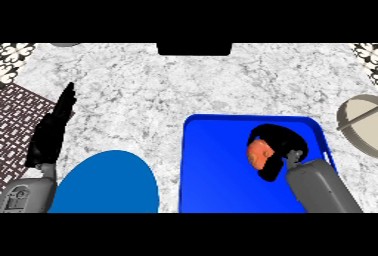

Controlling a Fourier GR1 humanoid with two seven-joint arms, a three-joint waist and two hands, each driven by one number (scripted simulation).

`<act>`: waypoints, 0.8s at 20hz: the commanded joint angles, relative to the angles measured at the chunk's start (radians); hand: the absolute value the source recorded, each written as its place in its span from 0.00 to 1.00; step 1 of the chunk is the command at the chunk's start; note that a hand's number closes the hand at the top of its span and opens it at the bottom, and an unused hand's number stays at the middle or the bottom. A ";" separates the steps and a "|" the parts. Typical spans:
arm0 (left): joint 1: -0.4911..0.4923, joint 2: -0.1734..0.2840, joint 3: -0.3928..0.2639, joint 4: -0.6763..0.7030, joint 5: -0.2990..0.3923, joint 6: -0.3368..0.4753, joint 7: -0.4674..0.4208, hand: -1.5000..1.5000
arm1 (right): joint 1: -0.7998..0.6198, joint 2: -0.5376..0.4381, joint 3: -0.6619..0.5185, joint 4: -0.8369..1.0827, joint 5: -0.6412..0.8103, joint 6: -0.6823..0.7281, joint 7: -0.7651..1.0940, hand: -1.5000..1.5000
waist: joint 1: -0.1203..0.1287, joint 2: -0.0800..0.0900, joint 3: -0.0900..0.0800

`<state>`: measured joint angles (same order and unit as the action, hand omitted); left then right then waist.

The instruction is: Pick the squash from the tray and place it in the tiered basket

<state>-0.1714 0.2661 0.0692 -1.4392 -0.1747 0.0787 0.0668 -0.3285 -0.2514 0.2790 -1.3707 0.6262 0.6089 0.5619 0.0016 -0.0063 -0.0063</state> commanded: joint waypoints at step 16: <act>0.076 0.009 0.055 -0.024 -0.005 -0.001 -0.009 0.50 | 0.425 -0.126 0.036 -0.724 -0.041 -0.037 -0.284 1.00 | -0.078 -0.021 0.008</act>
<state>-0.1145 0.2623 0.1083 -1.4567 -0.1784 0.0734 0.0553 -0.0444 -0.2963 0.2837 -1.8677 0.5819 0.5973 0.4111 -0.0429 -0.0169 0.0004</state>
